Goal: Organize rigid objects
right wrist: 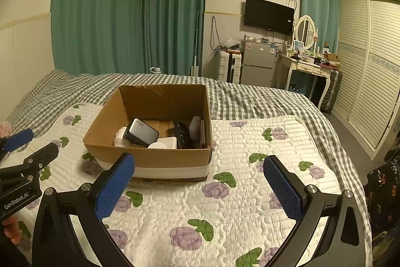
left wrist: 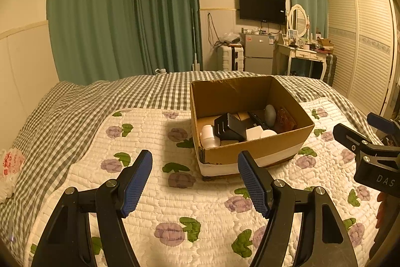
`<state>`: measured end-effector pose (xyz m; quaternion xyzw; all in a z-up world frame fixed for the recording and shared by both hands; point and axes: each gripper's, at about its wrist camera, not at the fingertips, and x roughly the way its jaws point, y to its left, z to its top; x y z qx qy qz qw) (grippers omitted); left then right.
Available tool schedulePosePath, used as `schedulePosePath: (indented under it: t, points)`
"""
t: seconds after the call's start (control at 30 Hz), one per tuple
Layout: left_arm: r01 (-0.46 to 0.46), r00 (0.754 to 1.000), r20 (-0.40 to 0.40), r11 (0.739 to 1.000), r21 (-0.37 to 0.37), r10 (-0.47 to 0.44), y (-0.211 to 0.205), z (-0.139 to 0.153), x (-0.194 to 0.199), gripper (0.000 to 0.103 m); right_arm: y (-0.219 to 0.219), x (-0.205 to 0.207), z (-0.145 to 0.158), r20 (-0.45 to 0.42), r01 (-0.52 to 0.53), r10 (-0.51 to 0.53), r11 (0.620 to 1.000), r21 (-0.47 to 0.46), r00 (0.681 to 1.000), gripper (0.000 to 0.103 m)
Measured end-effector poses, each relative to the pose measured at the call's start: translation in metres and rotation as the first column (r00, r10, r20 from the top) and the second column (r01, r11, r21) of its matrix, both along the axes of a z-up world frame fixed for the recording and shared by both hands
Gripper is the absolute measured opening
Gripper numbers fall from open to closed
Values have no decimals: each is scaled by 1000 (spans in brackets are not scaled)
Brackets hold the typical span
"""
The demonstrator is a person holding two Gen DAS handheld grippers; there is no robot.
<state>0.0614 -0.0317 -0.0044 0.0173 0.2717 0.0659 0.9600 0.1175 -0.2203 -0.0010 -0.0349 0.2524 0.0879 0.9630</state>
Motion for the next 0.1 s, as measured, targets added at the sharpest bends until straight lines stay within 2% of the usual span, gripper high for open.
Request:
schedulePosePath:
  t: [0.1]
  points:
    - [0,1000,-9,1000,-5,0,1,0,2,74,0,0,-1,0,2,-2,1000,-1,1000,103]
